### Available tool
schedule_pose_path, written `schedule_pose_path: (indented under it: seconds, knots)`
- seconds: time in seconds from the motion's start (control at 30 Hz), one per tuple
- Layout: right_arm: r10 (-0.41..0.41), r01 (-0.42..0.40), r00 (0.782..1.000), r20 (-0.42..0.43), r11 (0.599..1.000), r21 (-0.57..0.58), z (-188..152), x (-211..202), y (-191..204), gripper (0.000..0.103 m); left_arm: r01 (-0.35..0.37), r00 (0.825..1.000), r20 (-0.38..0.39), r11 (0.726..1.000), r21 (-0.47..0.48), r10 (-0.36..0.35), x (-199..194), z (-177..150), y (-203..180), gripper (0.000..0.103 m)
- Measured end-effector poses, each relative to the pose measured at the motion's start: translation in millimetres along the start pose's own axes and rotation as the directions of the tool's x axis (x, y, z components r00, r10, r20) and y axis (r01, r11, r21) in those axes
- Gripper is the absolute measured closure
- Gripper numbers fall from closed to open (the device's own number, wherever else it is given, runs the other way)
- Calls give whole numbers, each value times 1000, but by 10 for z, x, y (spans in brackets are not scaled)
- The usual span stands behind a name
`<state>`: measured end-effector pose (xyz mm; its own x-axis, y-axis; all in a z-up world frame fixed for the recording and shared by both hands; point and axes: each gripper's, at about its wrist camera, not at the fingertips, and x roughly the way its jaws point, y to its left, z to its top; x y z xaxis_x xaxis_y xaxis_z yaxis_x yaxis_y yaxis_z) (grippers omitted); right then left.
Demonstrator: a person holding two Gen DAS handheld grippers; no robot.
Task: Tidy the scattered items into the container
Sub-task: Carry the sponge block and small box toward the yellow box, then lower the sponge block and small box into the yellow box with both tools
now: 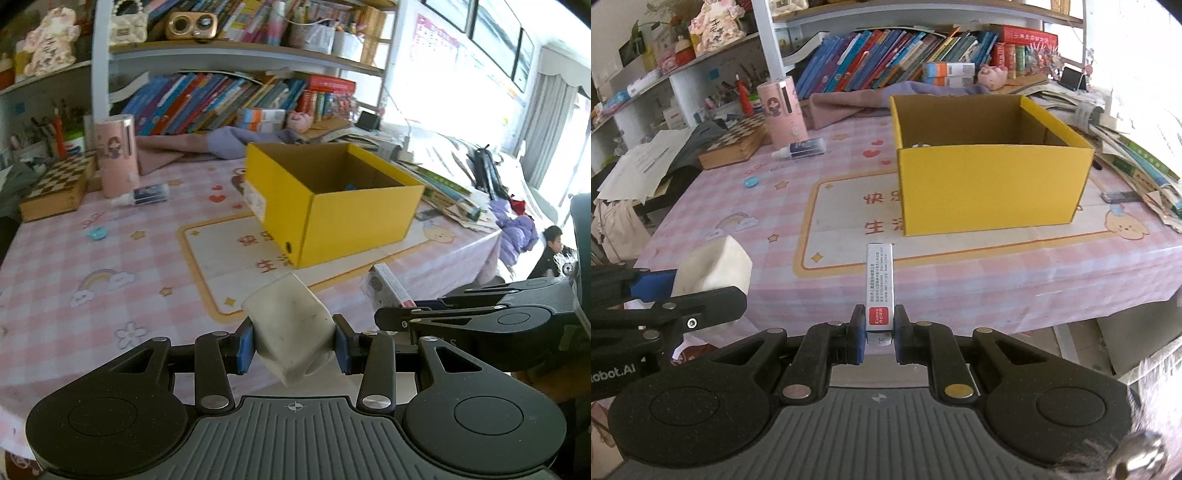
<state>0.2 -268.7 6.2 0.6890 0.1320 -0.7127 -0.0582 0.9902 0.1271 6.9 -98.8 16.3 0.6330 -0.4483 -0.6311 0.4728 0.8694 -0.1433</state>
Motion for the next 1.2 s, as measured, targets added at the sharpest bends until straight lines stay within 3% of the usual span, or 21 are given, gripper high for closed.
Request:
schedule_pose_path:
  seconds: [0.53,1.2]
  knots:
    - [-83,83,997,0,994,73,-71,-137,-406,89,90,996,-16,994,66,-89,245,135,-336,62]
    - [-119,119,993,-2,985,124,-15,-128,-799,89,137,990,-38,985,108,-134,535,294,-620,62]
